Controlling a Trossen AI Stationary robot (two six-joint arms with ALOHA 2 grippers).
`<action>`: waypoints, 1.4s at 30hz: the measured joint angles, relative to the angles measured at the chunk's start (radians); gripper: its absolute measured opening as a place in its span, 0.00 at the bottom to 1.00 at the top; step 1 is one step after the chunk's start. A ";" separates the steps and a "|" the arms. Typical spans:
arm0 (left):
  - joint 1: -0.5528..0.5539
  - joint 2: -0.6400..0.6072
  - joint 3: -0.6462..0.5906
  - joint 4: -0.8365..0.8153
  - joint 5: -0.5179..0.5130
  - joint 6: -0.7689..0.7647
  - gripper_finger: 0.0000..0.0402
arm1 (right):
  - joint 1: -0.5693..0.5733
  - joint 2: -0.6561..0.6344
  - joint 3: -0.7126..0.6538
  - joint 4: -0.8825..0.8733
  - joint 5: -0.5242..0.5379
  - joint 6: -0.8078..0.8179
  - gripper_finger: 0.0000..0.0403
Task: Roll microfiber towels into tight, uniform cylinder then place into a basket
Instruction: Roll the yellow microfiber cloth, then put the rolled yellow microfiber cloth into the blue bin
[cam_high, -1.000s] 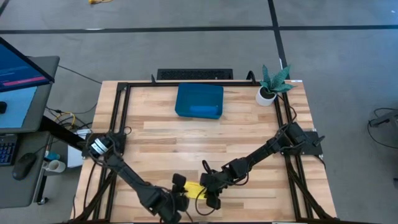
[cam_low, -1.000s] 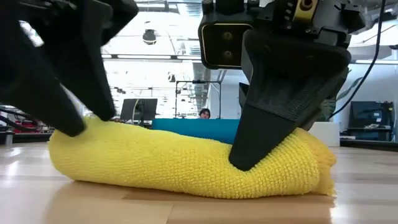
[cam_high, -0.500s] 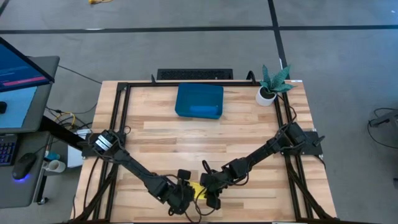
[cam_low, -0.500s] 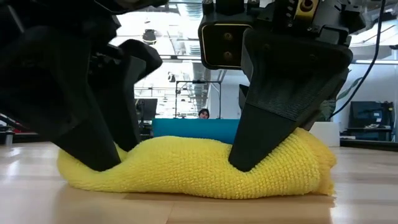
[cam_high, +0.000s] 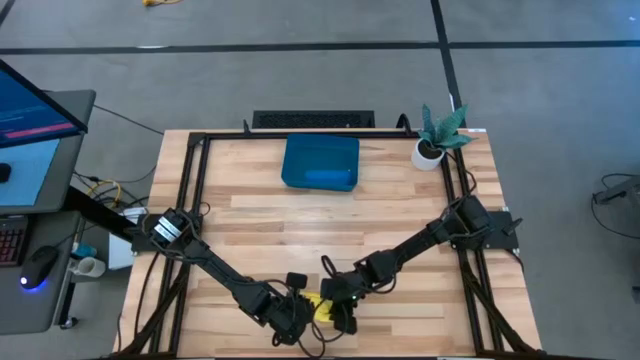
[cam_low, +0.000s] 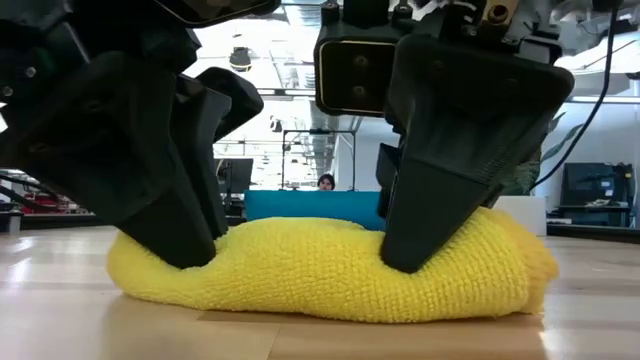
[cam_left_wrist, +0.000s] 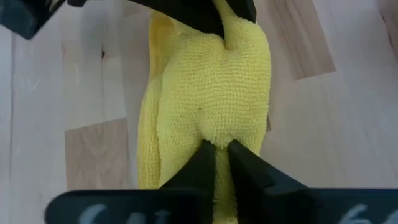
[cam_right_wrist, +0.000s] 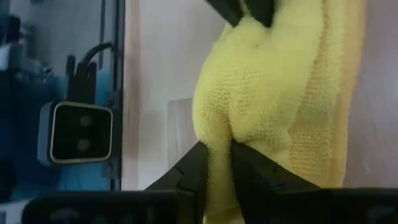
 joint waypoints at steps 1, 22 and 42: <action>0.000 0.000 0.000 0.000 -0.008 0.000 0.03 | -0.003 0.000 0.000 0.000 -0.016 -0.022 0.24; 0.073 0.004 0.000 0.014 0.015 -0.274 0.03 | 0.123 -0.237 -0.005 -0.529 0.520 -0.231 0.23; 0.111 0.002 0.001 -0.003 0.032 -0.266 0.04 | 0.066 -0.226 0.102 -0.704 0.538 -0.182 0.32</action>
